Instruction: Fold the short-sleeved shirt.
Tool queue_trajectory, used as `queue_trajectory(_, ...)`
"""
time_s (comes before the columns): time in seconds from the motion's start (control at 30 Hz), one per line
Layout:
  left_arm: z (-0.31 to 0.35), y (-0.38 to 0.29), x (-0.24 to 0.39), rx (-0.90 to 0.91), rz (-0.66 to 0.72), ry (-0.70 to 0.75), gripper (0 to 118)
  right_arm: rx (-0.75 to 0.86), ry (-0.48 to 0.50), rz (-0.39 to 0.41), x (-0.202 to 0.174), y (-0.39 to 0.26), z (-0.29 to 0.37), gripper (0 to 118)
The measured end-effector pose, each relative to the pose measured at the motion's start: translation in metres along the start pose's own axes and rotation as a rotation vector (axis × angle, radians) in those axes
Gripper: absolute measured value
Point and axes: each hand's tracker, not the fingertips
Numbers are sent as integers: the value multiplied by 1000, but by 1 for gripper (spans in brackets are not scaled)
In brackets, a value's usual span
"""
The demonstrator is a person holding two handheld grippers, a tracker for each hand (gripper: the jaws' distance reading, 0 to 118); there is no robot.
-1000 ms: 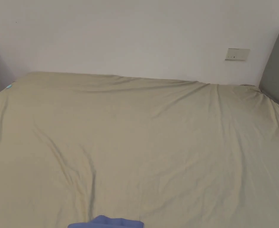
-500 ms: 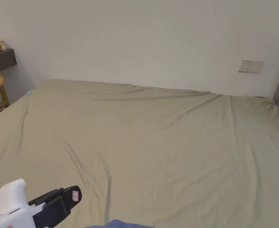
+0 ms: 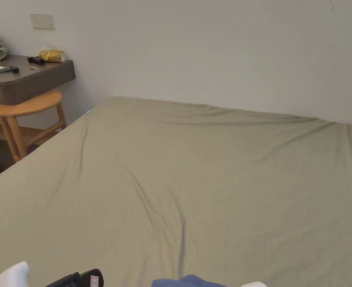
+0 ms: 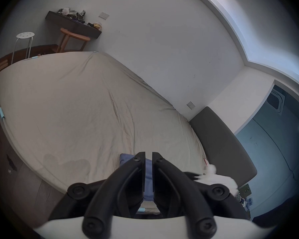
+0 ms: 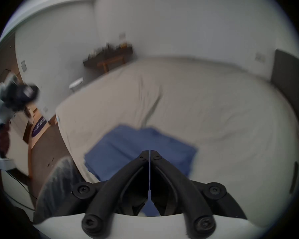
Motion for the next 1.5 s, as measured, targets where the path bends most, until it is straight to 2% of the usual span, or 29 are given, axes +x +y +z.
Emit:
queue_trajectory(0.03, -4, -1, 0, -7, -1, -1, 8, -72, 18, -9, 2, -9, -30, 3)
queue_trajectory(0.1, -13, -2, 1, -26, 1, 4, 8, -196, -29, 11, 3, -32, -73, 3)
queue_trajectory(0.17, -22, -1, 1, -61, 6, -17, 8, 84, -7, 5, 5, -46, -57, 1)
queue_trajectory(0.2, -27, 0, 2, -75, 1, -25, 8, -19, -16, 3, 5, -41, -56, 1)
queue_trajectory(0.27, -39, 3, 0, -122, -25, -56, 8, -25, -9, 22, 7, -40, -58, 1)
queue_trajectory(0.3, -48, 5, -3, -162, -28, -78, 15, -28, -6, 42, 8, -40, -53, 1)
queue_trajectory(0.33, -61, 8, -9, -218, -16, -109, 28, -22, 2, 44, 10, -41, -52, 1)
queue_trajectory(0.37, -74, 9, -15, -266, 12, -148, 57, -20, 11, 33, 13, -41, -52, 1)
queue_trajectory(0.4, -88, 7, -25, -302, 41, -168, 80, -14, 25, 18, 16, -42, -52, 1)
queue_trajectory(0.43, -104, 5, -36, -355, 60, -203, 95, -7, 41, 4, 19, -45, -53, 1)
queue_trajectory(0.47, -122, 1, -49, -419, 90, -251, 99, 1, 55, -9, 23, -47, -52, 1)
queue_trajectory(0.57, -181, -16, -92, -625, 258, -316, 99, 23, 118, -47, 37, -53, -50, 1)
queue_trajectory(0.63, -216, -30, -113, -729, 320, -249, 99, 29, 164, -112, 48, -56, -49, 1)
queue_trajectory(0.67, -228, -36, -121, -731, 330, -226, 100, 28, 176, -142, 52, -58, -50, 2)
queue_trajectory(0.7, -236, -39, -128, -735, 351, -266, 101, 27, 188, -164, 54, -58, -51, 2)
queue_trajectory(0.77, -235, -34, -136, -672, 469, -451, 103, 27, 181, -166, 54, -57, -50, 2)
queue_trajectory(0.83, -236, -42, -146, -678, 534, -421, 102, 24, 182, -159, 53, -57, -52, 2)
queue_trajectory(0.93, -218, -30, -150, -656, 435, -376, 101, 30, 190, -157, 54, -58, -51, 2)
queue_trajectory(0.97, -213, -25, -154, -624, 359, -279, 96, 28, 192, -158, 54, -58, -51, 2)
queue_trajectory(1.0, -210, -24, -161, -612, 320, -212, 96, 26, 193, -156, 54, -57, -51, 2)
queue_trajectory(1.07, -211, -30, -174, -614, 464, -344, 95, 26, 187, -137, 52, -57, -52, 2)
queue_trajectory(1.13, -220, -37, -172, -636, 521, -396, 95, 30, 183, -131, 50, -58, -51, 2)
queue_trajectory(1.23, -246, -60, -154, -735, 536, -489, 95, 33, 185, -150, 52, -58, -52, 2)
queue_trajectory(1.27, -251, -63, -145, -718, 512, -512, 95, 33, 185, -154, 51, -58, -51, 2)
queue_trajectory(1.37, -262, -68, -126, -709, 448, -501, 94, 33, 179, -155, 50, -58, -52, 2)
queue_trajectory(1.43, -265, -70, -117, -729, 442, -473, 87, 33, 178, -152, 50, -58, -52, 2)
queue_trajectory(1.47, -269, -71, -123, -748, 420, -448, 71, 33, 180, -152, 50, -58, -52, 2)
queue_trajectory(1.5, -271, -73, -122, -771, 384, -405, 49, 33, 182, -153, 51, -58, -51, 2)
